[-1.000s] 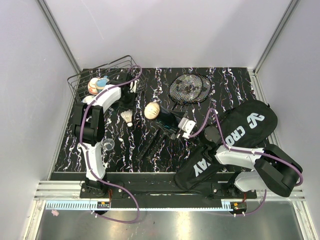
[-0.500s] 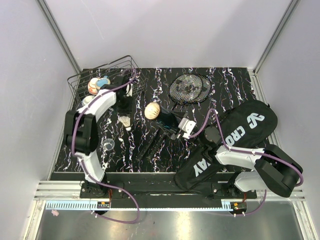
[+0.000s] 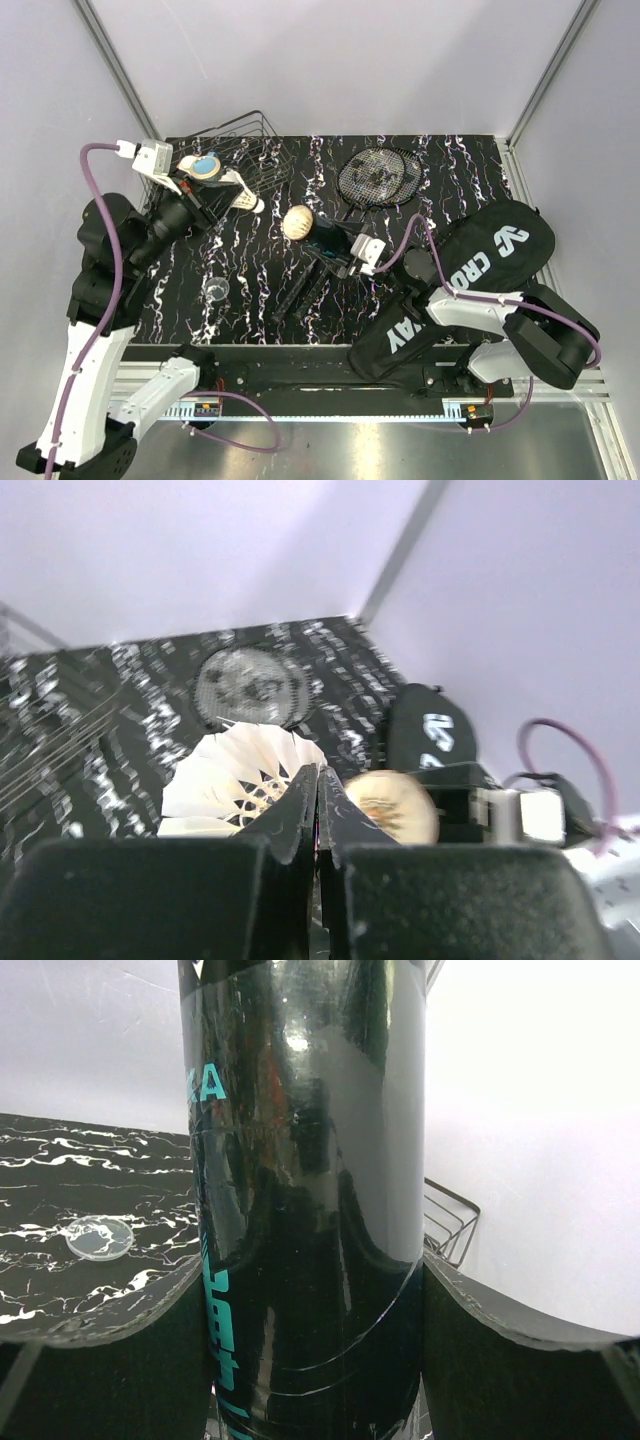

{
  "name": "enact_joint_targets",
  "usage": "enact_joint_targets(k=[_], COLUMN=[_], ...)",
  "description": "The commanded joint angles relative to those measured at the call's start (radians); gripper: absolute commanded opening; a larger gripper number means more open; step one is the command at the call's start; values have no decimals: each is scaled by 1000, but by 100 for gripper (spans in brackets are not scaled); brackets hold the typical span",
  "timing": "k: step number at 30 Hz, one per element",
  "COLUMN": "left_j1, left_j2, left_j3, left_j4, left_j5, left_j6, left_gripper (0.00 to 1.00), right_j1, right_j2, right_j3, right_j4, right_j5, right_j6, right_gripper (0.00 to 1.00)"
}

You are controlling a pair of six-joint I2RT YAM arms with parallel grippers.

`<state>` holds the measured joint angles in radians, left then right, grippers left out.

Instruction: Pack up the badminton gear

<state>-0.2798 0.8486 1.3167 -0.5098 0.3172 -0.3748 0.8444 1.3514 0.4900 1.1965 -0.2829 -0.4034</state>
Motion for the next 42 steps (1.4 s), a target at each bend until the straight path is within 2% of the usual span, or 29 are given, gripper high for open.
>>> enact_joint_targets(k=[1,7,15,21,23,24,27,28,32,37,39,42], left_j1=[-102,-222,-278,-377,-390,-391,-389,-389,-387,-378,-368,-366], left_j2=[20,33,75,104,118,118,61,44,36,173,263,329], left_j3=[-10,4,-26,-71,-67,-54,-31,-24,90,268,340,366], left_j4=[68,96,100,137,133,126,85,71,-85,-390,-455,-493], left_j5=[31,-33,-23,-72,-43,-11,-47,-99,-196,-351,-324,-238], left_j6=[-39,-36,-44,-70,-72,-69,-36,-30,2,13,28,39], left_gripper=[0,0,0,0,17,48,81,85,87,72,70,80], right_j1=[5,5,7,5,5,7,5,5,5,7,5,5], right_j2=[17,29,31,29,28,26,23,23,23,20,17,12], right_j3=[44,55,53,48,47,45,42,41,41,33,33,27], right_j4=[-5,-2,12,25,25,25,26,26,32,35,37,35], right_j5=[-36,-45,-41,-39,-32,-29,-24,-25,-29,-30,-27,-22], right_j6=[40,48,52,55,54,51,48,48,51,52,49,46], right_gripper=[42,41,41,41,41,41,41,41,41,41,41,41])
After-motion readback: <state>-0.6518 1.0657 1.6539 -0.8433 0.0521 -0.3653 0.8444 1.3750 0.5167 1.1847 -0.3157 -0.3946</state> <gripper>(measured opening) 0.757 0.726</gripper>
